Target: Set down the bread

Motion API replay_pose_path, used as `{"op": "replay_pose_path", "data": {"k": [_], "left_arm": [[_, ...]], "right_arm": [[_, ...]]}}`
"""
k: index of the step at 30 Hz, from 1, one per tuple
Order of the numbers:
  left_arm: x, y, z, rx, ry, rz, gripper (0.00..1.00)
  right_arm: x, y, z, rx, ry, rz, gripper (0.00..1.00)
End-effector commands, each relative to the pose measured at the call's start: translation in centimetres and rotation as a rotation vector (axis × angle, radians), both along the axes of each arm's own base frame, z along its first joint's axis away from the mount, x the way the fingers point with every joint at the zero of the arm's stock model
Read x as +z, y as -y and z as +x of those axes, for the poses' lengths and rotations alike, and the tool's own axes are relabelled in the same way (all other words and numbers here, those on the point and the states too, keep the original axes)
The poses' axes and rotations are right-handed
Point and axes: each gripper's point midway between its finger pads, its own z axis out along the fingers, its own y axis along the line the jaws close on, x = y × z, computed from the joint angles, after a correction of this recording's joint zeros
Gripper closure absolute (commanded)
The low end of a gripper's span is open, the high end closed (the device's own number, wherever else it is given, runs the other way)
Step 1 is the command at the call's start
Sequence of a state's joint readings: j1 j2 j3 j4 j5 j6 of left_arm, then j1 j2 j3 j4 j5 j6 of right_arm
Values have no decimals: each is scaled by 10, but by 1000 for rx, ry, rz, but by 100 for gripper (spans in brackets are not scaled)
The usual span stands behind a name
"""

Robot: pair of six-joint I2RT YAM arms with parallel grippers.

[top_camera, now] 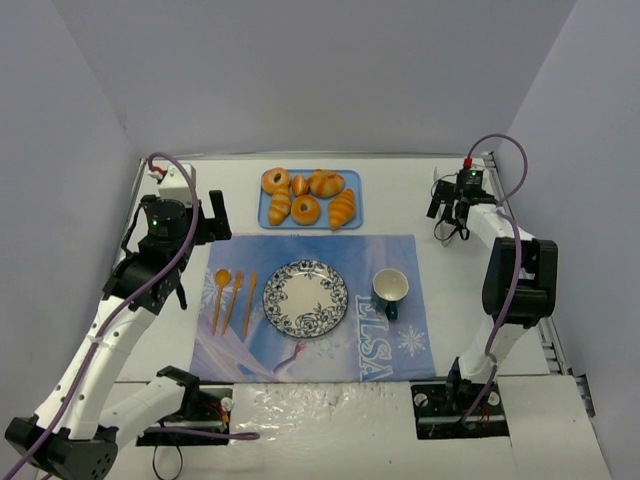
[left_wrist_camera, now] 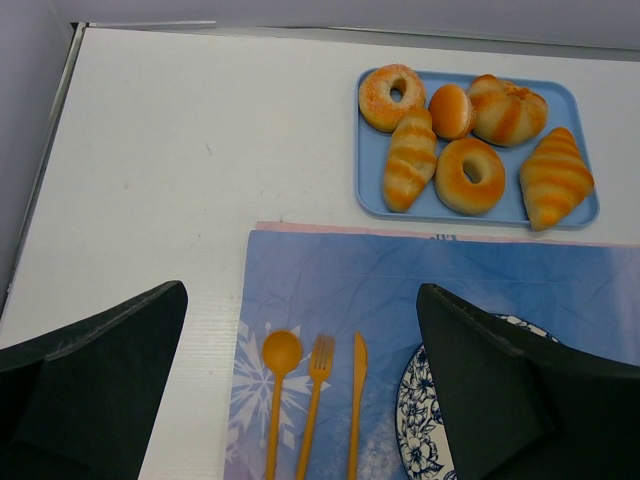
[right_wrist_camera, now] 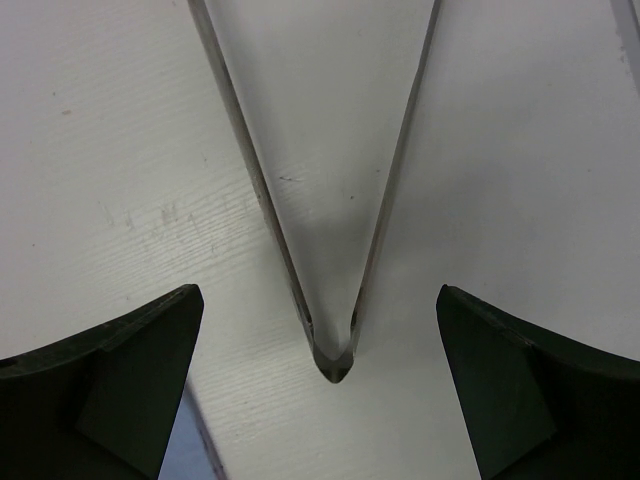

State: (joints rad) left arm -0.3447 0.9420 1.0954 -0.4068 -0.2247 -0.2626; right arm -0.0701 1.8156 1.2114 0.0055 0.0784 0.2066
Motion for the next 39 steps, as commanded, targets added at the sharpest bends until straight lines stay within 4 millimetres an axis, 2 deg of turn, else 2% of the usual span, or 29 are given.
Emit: {"op": "replay_pose_path", "data": {"k": [1,8,16,24,39], "left_arm": [[40,-4,4,16,118,-29,3],[42,-3,3,10,121,-32,3],[42,-3,2,7,123,-27,3],[39,-2,4,2,113,-23,3],[36,-2,6,5,103,-15,3]], "right_arm": [[25,6,32,2,120,-2,0],[3,4,36,7,84,13,0],[-7,14,42,-35,73,28,0],[-26,11,48,-35,43,67,0],[-39,20,58,-57,24,67,2]]}}
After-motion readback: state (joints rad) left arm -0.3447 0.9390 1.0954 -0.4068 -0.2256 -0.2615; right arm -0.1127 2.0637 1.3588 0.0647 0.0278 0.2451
